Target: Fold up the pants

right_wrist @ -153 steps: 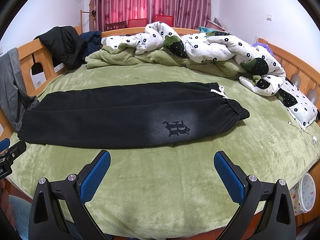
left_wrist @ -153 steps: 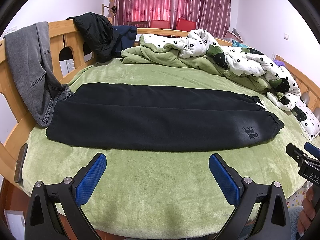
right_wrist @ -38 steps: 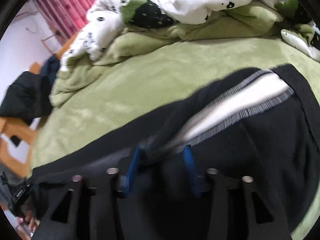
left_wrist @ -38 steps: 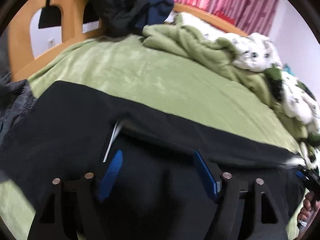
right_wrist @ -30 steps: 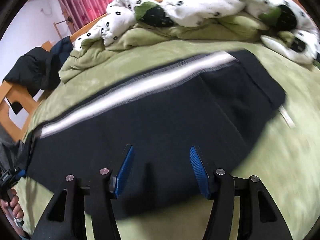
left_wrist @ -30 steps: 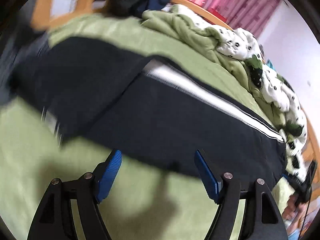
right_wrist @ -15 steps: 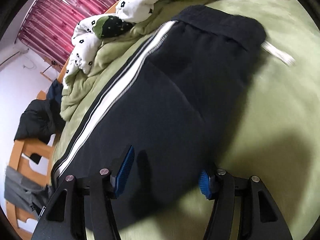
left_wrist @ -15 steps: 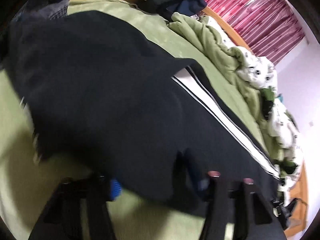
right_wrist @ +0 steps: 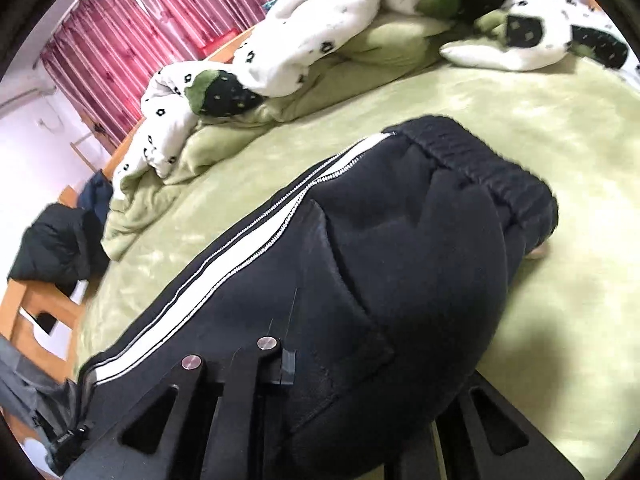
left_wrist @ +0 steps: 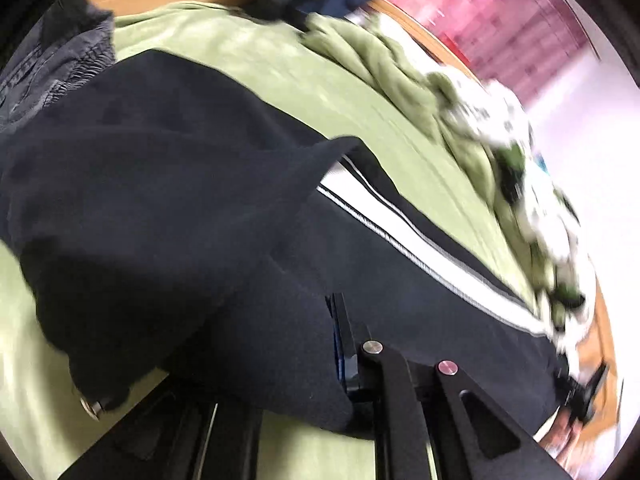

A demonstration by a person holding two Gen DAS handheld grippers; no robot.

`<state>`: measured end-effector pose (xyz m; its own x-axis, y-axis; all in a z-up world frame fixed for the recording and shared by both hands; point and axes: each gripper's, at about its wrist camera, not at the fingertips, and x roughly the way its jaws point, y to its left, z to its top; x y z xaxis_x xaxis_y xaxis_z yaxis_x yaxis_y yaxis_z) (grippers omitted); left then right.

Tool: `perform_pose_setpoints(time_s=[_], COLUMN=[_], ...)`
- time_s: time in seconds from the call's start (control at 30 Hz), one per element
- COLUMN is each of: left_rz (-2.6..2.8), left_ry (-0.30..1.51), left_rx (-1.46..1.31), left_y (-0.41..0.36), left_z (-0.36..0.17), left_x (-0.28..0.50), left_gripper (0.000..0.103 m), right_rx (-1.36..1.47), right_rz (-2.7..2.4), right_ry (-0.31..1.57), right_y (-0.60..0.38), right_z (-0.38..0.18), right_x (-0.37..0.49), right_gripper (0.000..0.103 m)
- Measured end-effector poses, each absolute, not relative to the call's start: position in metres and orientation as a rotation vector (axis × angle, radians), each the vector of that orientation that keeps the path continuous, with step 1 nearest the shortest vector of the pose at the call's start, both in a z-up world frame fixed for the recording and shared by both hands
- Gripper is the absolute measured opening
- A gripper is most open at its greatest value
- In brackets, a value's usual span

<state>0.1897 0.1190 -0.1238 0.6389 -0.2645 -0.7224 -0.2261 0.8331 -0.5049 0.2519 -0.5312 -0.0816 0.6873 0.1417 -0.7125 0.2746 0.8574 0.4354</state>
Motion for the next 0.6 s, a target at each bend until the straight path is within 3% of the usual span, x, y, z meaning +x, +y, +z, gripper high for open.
perform_pose_setpoints(time_s=[0.27,0.43,0.53,0.6], left_rz=[-0.194,-0.176,-0.170,-0.196], left_ry=[0.973,0.983,1.016,1.041], left_rx=[-0.536,-0.409,-0.373,-0.325], left_y=[0.060,0.041,0.038,0.038], left_z=[-0.126,-0.127,-0.130,-0.125], left_x=[0.093,0.077,0.072,0.065], left_gripper=[0.013,0.015,0.022,0.036], right_rx=[0.534,0.527,0.516,0.504], right_rz=[-0.143,-0.162,-0.186,-0.200], right_ry=[0.856,0.901,0.874,0.805], right_y=[-0.605,-0.614,-0.614,-0.618], right_z=[-0.079,-0.111,-0.116,-0.105], right_x=[0.128,0.091,0.067,0.044], right_gripper=[0.014,0.019,0.034,0.045])
